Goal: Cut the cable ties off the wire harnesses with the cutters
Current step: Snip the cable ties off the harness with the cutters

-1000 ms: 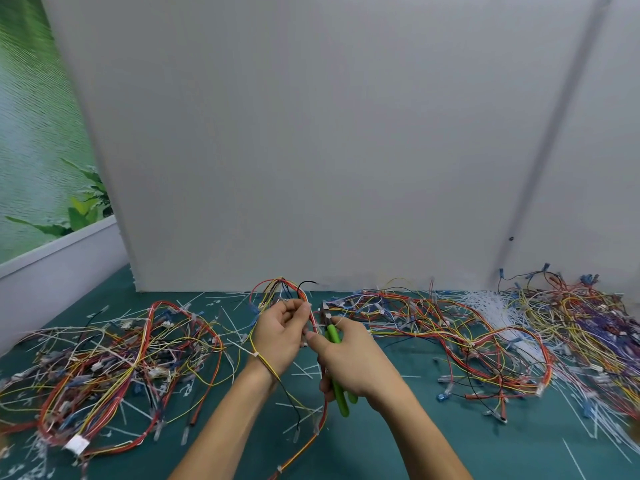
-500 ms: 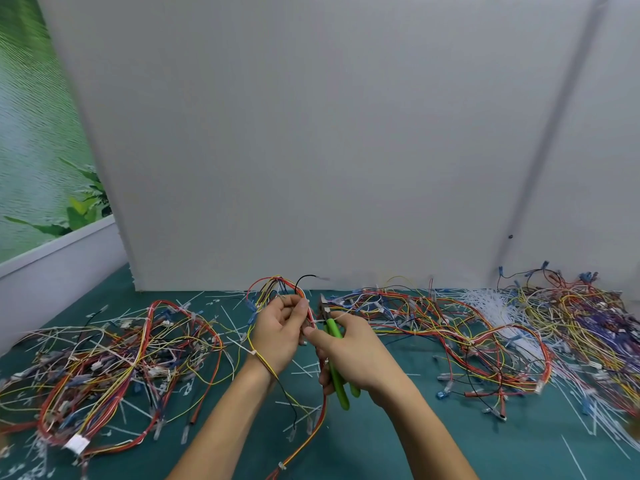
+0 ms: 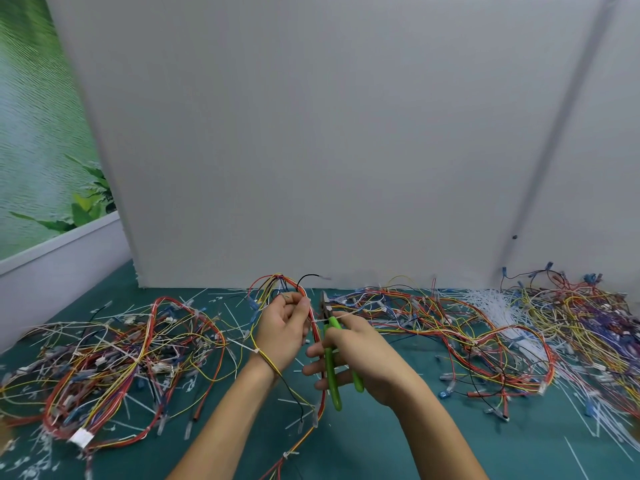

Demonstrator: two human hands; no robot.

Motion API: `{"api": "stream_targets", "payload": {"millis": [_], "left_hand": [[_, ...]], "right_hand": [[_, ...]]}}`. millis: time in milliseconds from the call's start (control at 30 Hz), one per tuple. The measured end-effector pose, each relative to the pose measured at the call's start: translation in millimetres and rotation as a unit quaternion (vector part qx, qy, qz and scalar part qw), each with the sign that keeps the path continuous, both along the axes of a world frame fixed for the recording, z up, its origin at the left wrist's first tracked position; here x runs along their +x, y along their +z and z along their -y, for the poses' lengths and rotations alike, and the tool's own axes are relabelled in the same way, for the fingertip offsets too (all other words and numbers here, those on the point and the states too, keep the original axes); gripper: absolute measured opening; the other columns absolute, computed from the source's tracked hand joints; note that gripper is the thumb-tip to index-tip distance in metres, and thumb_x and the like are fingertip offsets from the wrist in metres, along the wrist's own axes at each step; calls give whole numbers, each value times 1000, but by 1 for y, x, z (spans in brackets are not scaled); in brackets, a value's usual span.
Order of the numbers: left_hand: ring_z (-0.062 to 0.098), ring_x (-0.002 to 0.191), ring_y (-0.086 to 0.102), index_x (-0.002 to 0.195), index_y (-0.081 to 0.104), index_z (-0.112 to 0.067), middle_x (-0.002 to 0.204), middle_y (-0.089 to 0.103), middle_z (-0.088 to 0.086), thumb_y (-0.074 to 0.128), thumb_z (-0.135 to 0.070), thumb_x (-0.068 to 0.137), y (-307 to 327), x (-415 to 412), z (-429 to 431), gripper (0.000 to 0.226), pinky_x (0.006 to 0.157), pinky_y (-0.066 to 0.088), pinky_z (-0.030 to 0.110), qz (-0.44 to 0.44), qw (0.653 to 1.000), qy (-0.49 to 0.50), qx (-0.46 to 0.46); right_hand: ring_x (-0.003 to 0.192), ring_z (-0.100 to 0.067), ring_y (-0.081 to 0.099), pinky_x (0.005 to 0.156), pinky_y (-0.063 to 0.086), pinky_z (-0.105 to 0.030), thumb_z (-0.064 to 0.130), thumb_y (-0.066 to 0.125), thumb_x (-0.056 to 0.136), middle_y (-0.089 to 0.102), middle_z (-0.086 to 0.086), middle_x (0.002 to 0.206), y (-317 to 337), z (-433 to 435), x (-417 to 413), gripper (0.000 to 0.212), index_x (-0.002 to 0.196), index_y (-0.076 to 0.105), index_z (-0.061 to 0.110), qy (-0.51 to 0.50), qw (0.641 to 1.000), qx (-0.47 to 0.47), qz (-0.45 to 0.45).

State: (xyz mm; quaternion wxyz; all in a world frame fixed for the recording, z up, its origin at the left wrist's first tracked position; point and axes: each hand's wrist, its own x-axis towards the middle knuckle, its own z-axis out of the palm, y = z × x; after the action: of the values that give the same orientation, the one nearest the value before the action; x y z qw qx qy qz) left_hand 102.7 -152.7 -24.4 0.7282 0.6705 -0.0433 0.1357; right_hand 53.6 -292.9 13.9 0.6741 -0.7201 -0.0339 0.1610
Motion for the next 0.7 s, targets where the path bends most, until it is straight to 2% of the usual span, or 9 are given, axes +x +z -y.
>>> {"api": "stream_targets", "payload": {"millis": [133,200,300,433,500,600,633,667,700], "left_hand": [[8,46,47,92,56,-10,54,59,-4,56,-6,101,3,-3,1,9,44,40,19,15,1000,-19,18],[4,47,50,91,57,-11,62,62,-2,57,-5,99,3,-6,3,10,47,41,17,27,998,-31,40],[1,51,53,93,57,-12,68,62,2,58,-5,99,2,-10,6,9,52,42,15,34,995,-52,74],[2,51,52,93,56,-13,68,61,1,56,-7,100,1,-10,7,10,53,42,16,36,995,-41,88],[7,53,50,95,54,-14,66,59,-1,54,-9,102,0,-9,8,9,55,43,23,40,993,-24,104],[21,62,49,95,50,-18,71,57,20,49,-12,104,-1,-9,8,11,62,44,47,52,990,-3,133],[23,66,50,94,50,-19,75,58,24,48,-12,105,0,-9,8,13,67,47,47,55,990,3,134],[21,70,53,93,50,-20,77,61,21,48,-12,104,0,-9,7,14,72,49,41,58,990,7,130],[17,73,56,93,50,-21,78,62,14,48,-11,104,-1,-9,7,15,72,49,28,61,990,9,124]], "right_hand": [[93,-33,77,83,61,-56,7,39,93,78,-16,94,-2,5,4,28,114,49,22,11,1000,-10,-15],[93,-36,76,83,62,-58,8,37,92,78,-20,92,-3,6,6,26,114,47,16,7,999,-31,-14],[80,-41,76,77,62,-58,12,35,95,77,-23,92,-4,7,6,21,112,47,14,-2,998,-57,-14],[70,-37,74,71,63,-52,15,38,97,77,-23,92,-2,12,6,17,111,48,14,7,997,-74,-7],[69,-37,74,69,63,-50,17,42,99,77,-23,92,-1,15,6,15,113,48,12,13,997,-81,-5],[67,-37,74,66,63,-48,22,49,102,77,-20,87,-1,19,7,16,114,48,12,-5,995,-96,8],[66,-37,74,66,63,-49,23,51,102,77,-19,87,-1,21,8,16,113,49,11,-20,995,-98,14],[65,-37,74,66,63,-49,24,53,102,77,-19,87,-1,23,9,17,113,50,12,-34,994,-100,18],[65,-37,74,65,63,-49,25,55,102,76,-20,88,-1,25,10,17,113,51,12,-45,994,-100,19]]}}
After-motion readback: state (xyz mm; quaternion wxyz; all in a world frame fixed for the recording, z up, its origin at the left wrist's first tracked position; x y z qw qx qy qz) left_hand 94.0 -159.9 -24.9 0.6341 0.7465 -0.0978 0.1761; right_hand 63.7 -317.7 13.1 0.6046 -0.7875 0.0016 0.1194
